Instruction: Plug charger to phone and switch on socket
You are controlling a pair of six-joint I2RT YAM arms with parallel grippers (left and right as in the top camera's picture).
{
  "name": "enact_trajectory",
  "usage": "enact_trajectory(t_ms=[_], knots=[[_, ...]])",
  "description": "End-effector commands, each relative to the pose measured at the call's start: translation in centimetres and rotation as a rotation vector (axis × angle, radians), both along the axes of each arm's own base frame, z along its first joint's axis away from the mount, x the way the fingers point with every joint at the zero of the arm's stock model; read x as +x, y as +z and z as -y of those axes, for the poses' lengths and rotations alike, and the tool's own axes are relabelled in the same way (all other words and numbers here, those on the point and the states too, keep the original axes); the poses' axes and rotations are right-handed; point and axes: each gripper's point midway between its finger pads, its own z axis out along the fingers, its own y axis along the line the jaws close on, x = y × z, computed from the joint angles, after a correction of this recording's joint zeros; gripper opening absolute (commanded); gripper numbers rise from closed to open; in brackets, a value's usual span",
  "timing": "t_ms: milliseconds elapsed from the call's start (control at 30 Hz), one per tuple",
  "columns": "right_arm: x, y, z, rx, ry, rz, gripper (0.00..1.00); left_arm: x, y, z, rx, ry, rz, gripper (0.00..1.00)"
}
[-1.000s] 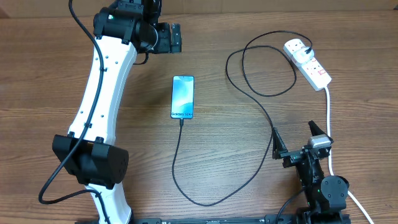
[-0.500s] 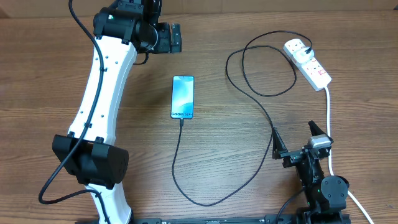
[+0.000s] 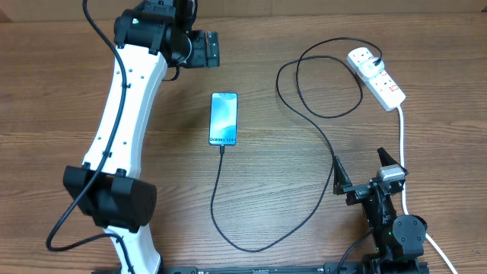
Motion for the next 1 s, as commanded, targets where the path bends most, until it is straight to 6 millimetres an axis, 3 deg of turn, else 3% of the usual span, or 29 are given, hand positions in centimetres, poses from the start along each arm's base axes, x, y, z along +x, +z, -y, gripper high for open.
enact_trajectory(t_ms=[0,167,333,400,433,567,733,967], knots=[[0.0,-0.1,-0.2,-0.003,0.010,0.008,1.00,-2.6,4.4,-1.9,0.055,0.033,0.101,1.00],[0.0,-0.1,-0.2,-0.003,0.010,0.008,1.00,-5.7,5.3,-4.4,0.114,0.089,0.186,1.00],[0.0,-0.1,-0.2,-0.003,0.010,0.008,1.00,-8.3,4.4,-5.6,0.113,0.115,0.282,1.00],[0.0,-0.1,-0.2,-0.003,0.010,0.008,1.00,-10.8,3.3,-6.1,0.122,0.112,0.251,1.00],[0.0,-0.1,-0.2,-0.003,0.010,0.008,1.00,-13.2,2.8,-6.8,0.130,0.113,0.234,1.00],[0.0,-0.1,-0.2,-0.003,0.010,0.008,1.00,-17.2,2.3,-8.5,0.147,0.140,0.230,1.00],[0.0,-0.1,-0.2,-0.003,0.010,0.008,1.00,-20.4,1.7,-9.7,0.167,0.136,0.234,1.00],[0.0,-0.1,-0.2,-0.003,0.010,0.008,1.00,-24.1,-0.8,-10.2,0.261,0.000,0.069,1.00]])
